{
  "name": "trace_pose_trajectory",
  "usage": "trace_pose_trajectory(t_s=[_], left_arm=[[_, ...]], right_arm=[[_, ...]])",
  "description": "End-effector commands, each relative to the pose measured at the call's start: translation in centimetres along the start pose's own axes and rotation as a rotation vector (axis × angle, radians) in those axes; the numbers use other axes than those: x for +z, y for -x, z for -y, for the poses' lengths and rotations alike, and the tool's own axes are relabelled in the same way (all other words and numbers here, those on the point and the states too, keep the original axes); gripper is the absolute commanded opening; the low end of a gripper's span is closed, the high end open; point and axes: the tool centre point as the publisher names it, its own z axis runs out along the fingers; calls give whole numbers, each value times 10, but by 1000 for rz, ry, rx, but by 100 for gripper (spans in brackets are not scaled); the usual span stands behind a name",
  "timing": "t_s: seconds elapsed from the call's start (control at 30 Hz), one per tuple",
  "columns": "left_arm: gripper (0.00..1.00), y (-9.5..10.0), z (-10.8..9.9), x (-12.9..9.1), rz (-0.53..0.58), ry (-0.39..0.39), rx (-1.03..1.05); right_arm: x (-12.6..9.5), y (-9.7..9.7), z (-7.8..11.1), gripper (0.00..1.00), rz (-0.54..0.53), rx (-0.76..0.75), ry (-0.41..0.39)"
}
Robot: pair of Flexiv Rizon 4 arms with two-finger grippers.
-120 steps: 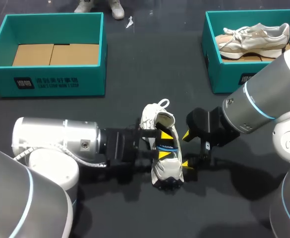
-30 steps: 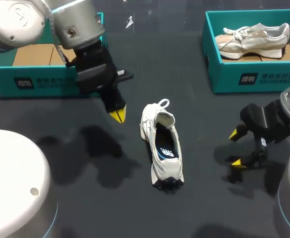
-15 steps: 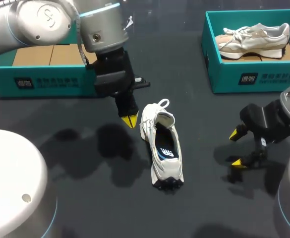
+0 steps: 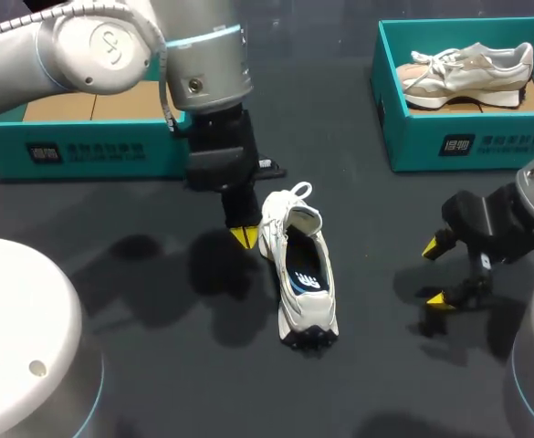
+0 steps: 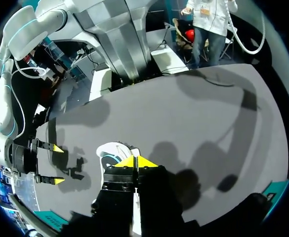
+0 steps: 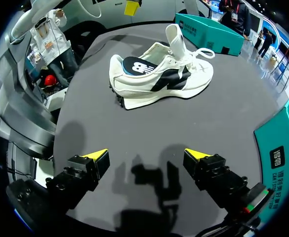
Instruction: Take the shoe out of the shoebox, open the shoe tongue, remove and reinsert the insole, then place the shoe into the shoebox
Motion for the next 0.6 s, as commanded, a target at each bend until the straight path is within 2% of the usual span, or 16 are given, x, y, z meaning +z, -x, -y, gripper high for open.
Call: trace_pose_trajectory(t_s=[0.03, 0.43, 0.5, 0.6], left_arm=[[0, 2, -2, -1, -9, -3, 0], [0, 45, -33, 42, -70, 12, 8], [0, 49, -38, 49, -134, 73, -23], [0, 49, -38, 49, -134, 73, -23]], right_arm=[[-1, -2, 0, 100, 3, 0, -2], [-1, -2, 0, 100, 3, 0, -2], [-1, -2, 0, 100, 3, 0, -2], [-1, -2, 0, 100, 3, 0, -2]])
